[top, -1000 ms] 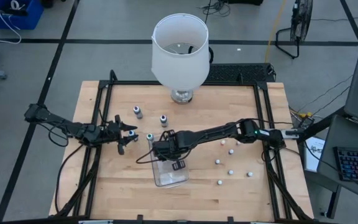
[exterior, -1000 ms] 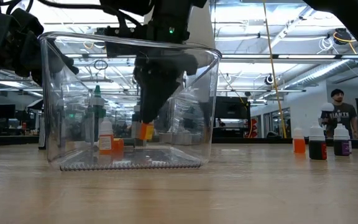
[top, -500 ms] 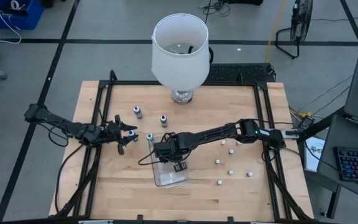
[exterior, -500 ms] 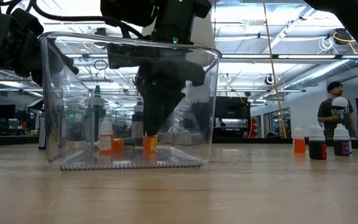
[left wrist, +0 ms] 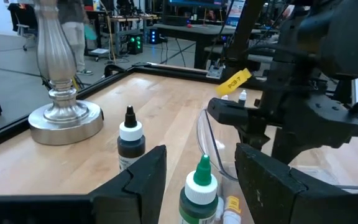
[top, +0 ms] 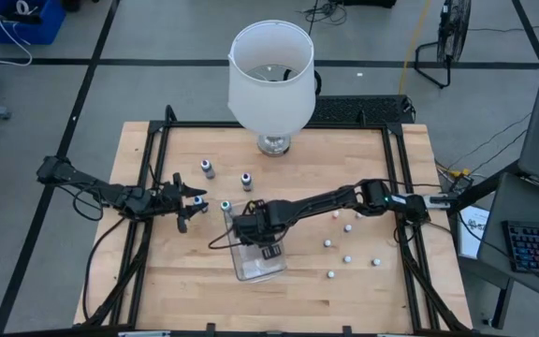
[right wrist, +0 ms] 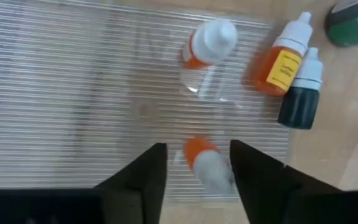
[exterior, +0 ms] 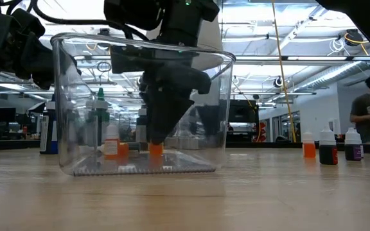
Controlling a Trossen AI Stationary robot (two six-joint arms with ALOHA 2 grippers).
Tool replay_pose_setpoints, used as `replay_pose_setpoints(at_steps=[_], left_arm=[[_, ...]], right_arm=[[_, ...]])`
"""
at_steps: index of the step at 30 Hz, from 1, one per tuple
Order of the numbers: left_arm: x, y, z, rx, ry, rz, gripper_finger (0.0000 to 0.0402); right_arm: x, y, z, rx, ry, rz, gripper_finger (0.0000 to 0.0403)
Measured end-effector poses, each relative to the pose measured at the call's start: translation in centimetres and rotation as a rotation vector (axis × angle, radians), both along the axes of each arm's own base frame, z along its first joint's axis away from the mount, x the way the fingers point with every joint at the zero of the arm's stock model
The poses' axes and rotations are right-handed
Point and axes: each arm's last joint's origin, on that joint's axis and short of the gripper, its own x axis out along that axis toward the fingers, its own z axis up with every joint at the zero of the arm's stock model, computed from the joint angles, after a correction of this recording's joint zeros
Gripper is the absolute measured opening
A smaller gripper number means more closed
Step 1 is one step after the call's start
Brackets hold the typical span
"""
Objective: Pick & Place food coloring
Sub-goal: Put the orange food coloring bottle into the bin
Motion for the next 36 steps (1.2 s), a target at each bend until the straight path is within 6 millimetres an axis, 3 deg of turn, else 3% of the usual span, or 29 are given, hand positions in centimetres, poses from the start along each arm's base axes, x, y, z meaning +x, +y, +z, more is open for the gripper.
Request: replay_pose_setpoints(at_steps=[6, 13, 17, 22, 26, 30, 36], left_arm=[[0.0, 0.0, 0.0, 0.0, 0.0, -0.001, 0.0191], [0.0, 0.0, 0.0, 0.0, 0.0, 0.0, 0.0191], [0.0, 0.0, 0.0, 0.0, 0.0, 0.0, 0.0191], [0.0, 0.0, 0.0, 0.0, 0.0, 0.0, 0.0191], [0.0, 0.0, 0.0, 0.0, 0.0, 0.0, 0.0191], [0.0, 0.0, 0.0, 0.0, 0.0, -0.001, 0.0191], [0.0, 0.0, 0.0, 0.0, 0.0, 0.0, 0.0191]], right_arm=[[-0.3, 0.4, 1.0, -0.018, -0.016, 0.004, 0.0192], [-1.7, 0.9, 5.5, -0.055, -0.1, -0.024, 0.0186], [-4.5, 1.0, 10.1, -0.031, -0.107, -0.124, 0.0185], [-9.8, 1.1, 15.1, 0.022, -0.019, -0.373, 0.0185], [-13.8, 1.6, 17.6, 0.021, -0.005, -0.532, 0.0183], [-17.0, 1.4, 16.5, -0.021, 0.01, -0.64, 0.0181], [-20.6, -0.9, 11.4, -0.063, 0.077, -0.743, 0.0181]])
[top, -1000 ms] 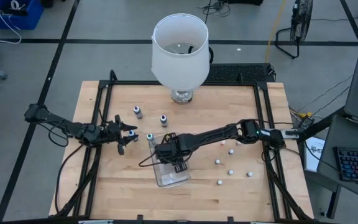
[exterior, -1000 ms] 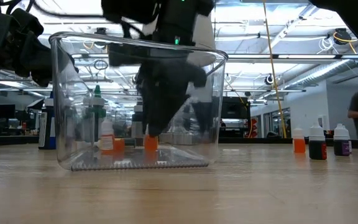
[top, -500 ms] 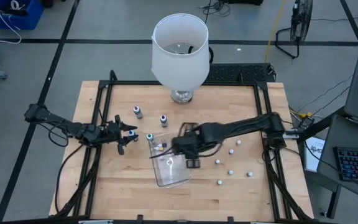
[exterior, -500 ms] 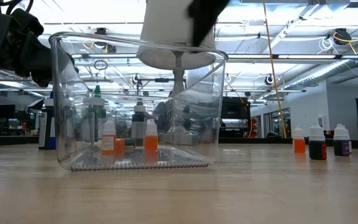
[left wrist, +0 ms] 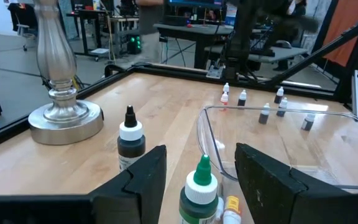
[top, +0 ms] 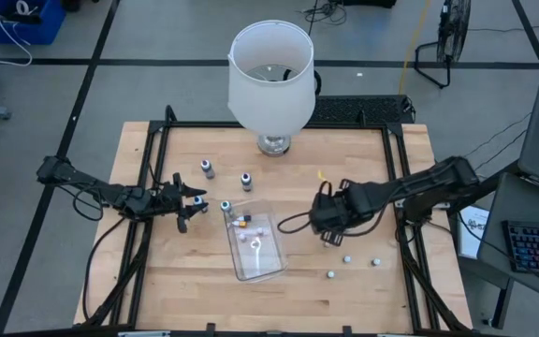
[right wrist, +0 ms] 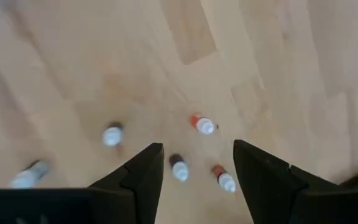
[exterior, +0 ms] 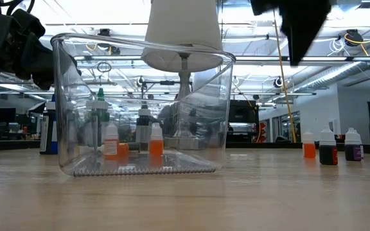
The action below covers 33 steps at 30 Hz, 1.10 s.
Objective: Pick & Place food coloring
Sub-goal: Put the orange food coloring bottle into the bin
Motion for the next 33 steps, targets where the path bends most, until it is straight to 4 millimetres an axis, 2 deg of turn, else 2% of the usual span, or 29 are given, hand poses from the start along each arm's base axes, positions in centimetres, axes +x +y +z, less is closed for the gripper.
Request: replay_pose_setpoints(at_steps=[7, 13, 24, 33], left_arm=[[0.0, 0.0, 0.0, 0.0, 0.0, 0.0, 0.0191], [0.0, 0.0, 0.0, 0.0, 0.0, 0.0, 0.0191], [0.0, 0.0, 0.0, 0.0, 0.0, 0.0, 0.0191], [0.0, 0.0, 0.0, 0.0, 0.0, 0.0, 0.0191]], right_arm=[[-1.8, -2.5, -5.6, 0.028, -0.023, -0.009, 0.0181], [-2.6, -3.8, -8.7, 0.106, 0.011, -0.021, 0.0181], [-3.2, -4.9, -11.7, 0.16, -0.023, -0.027, 0.018], [-3.3, -5.7, -12.1, 0.158, -0.028, -0.037, 0.018]])
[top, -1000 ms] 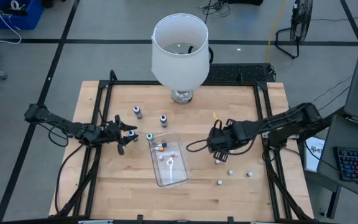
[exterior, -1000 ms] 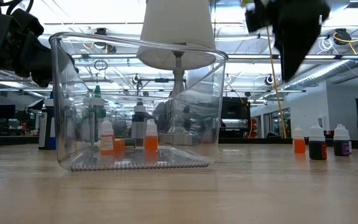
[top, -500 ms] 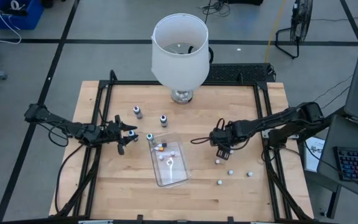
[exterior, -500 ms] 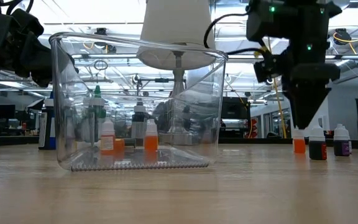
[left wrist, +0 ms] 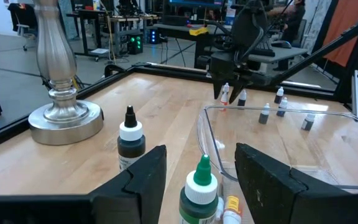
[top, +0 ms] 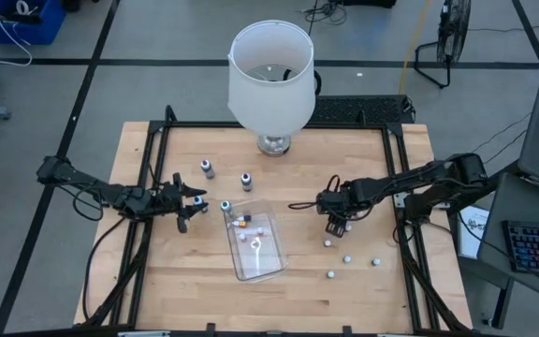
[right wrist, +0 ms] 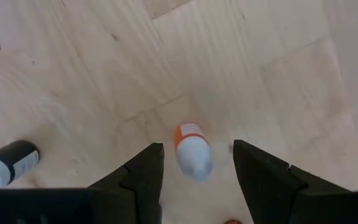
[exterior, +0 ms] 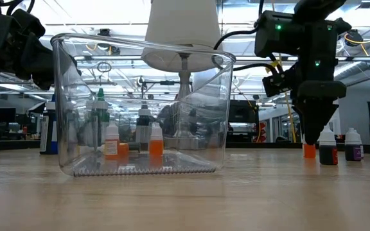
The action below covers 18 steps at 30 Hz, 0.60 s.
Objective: Pick & Place food coloring
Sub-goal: Put the orange food coloring bottle into the bin
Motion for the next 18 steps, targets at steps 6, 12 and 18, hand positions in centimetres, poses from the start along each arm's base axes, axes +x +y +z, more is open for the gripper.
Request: replay_pose_setpoints(at_steps=[6, 12, 18], left_arm=[[0.0, 0.0, 0.0, 0.0, 0.0, 0.0, 0.0191], [0.0, 0.0, 0.0, 0.0, 0.0, 0.001, 0.0191], [0.0, 0.0, 0.0, 0.0, 0.0, 0.0, 0.0191]], right_arm=[[0.03, -0.06, 0.0, -0.001, -0.002, 0.006, 0.0177], [0.11, -0.05, 0.01, -0.002, -0.01, 0.017, 0.0144], [0.17, -0.02, 0.0, 0.026, -0.014, 0.023, 0.0108]])
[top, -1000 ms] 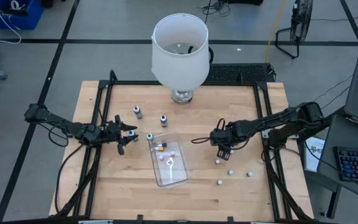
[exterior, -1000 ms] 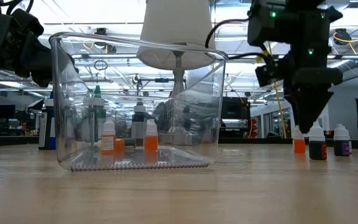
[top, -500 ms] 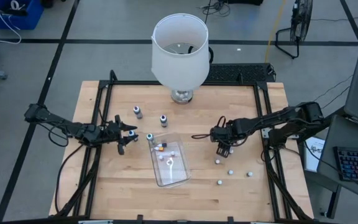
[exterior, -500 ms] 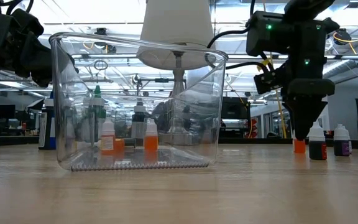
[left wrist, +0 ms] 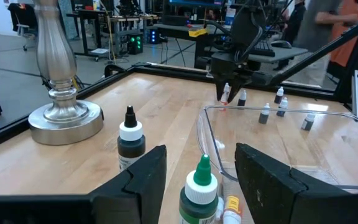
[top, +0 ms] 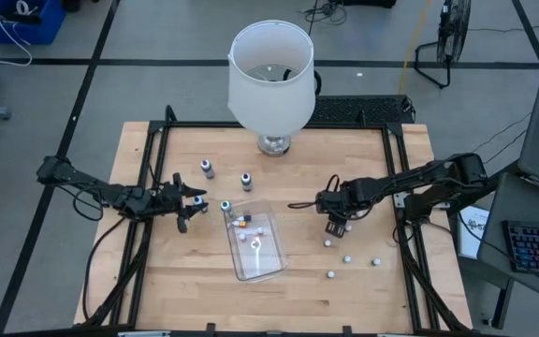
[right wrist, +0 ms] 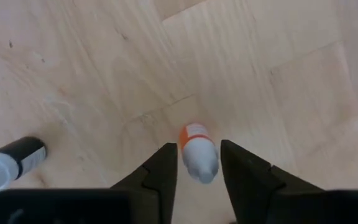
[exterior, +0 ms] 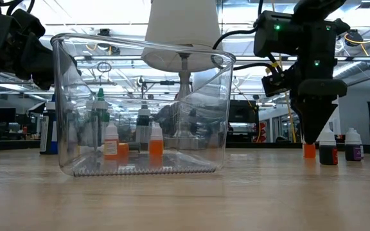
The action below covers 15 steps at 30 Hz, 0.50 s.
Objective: Pick & Place food coloring
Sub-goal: Put the orange food coloring bottle into the bin
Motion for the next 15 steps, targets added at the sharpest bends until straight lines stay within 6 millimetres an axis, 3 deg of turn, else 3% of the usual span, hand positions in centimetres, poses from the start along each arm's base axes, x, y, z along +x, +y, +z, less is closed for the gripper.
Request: replay_pose_setpoints(at_steps=[6, 15], left_arm=[[0.0, 0.0, 0.0, 0.0, 0.0, 0.0, 0.0191], [0.0, 0.0, 0.0, 0.0, 0.0, 0.0, 0.0191]], right_arm=[[0.18, 0.08, 0.02, 0.023, -0.018, 0.003, 0.0095], [0.29, 0.08, -0.15, 0.023, -0.017, 0.003, 0.0121]])
